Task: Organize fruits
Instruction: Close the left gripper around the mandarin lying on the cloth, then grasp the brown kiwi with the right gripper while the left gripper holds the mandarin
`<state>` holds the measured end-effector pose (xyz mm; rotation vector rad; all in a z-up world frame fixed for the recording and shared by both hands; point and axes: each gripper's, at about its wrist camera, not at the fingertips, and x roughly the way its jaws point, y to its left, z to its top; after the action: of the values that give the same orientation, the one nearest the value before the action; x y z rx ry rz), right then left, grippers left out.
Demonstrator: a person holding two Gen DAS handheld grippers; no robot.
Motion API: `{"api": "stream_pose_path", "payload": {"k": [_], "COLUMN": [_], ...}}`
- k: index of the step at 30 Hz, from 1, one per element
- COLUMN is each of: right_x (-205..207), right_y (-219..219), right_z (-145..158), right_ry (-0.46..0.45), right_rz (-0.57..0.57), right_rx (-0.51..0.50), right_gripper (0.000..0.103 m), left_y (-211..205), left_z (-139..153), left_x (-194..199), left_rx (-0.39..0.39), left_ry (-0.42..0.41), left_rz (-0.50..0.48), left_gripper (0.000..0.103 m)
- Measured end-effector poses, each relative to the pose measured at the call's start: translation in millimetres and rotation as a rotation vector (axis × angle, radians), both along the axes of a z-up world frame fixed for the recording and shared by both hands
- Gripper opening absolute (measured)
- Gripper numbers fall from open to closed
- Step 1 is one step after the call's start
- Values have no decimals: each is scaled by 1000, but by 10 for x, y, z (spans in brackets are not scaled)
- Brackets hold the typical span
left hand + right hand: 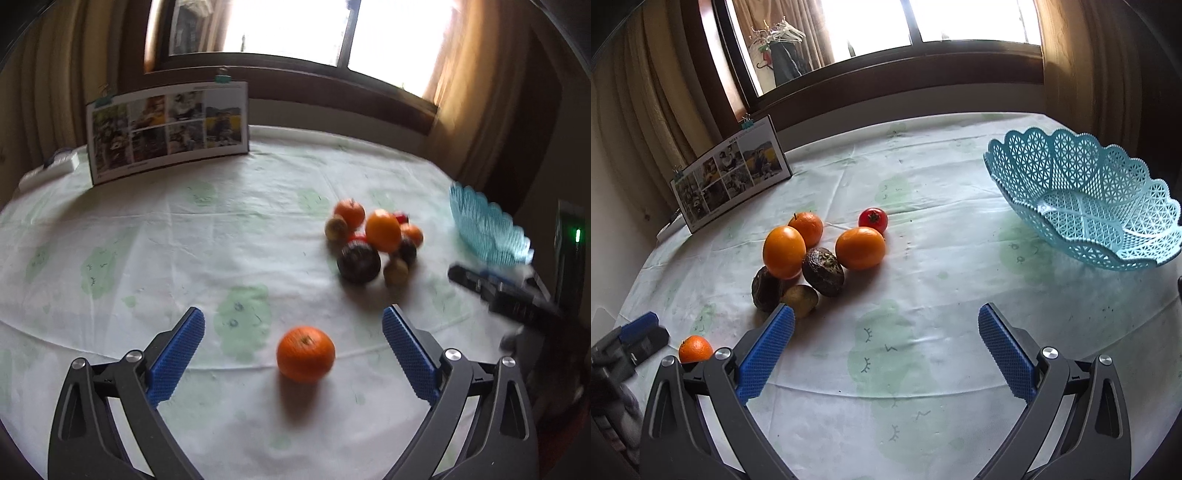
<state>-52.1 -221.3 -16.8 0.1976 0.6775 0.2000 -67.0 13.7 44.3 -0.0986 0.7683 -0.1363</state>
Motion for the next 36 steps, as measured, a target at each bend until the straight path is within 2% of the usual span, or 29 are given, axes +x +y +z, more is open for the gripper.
{"api": "stream_pose_path", "payload": {"k": [2,6,10,12,14,15,19,23,28,33,36], "right_x": [-3,-12,-16,-17,-13,-12,41,120,229,326,372], "right_y": [2,29,54,72,122,154,349,531,650,738,762], "right_z": [-1,8,33,58,93,105,115,84,46,-16,-45], "right_ry": [2,-3,-6,-10,-15,-16,0,24,59,84,96], "right_rz": [0,-3,-9,-4,8,18,68,105,137,157,160], "right_rx": [0,-18,-36,-36,-40,-43,-67,-89,-76,-75,-73], "right_gripper": [101,101,101,101,101,101,82,71,50,45,33], "left_y": [-56,-128,-139,-147,-153,-157,-147,-87,-46,-42,-46], "left_z": [-75,-195,-252,-274,-296,-298,-291,-286,-297,-307,-319], "left_x": [9,27,33,29,19,15,20,35,39,54,69], "left_rx": [8,2,23,39,61,68,54,28,13,1,-2], "left_ry": [37,90,104,102,97,90,84,75,72,78,87], "left_rz": [-19,-45,-39,-29,-23,-23,-35,-16,11,9,8], "left_gripper": [88,67,55,45,41,40,39,39,39,40,41]}}
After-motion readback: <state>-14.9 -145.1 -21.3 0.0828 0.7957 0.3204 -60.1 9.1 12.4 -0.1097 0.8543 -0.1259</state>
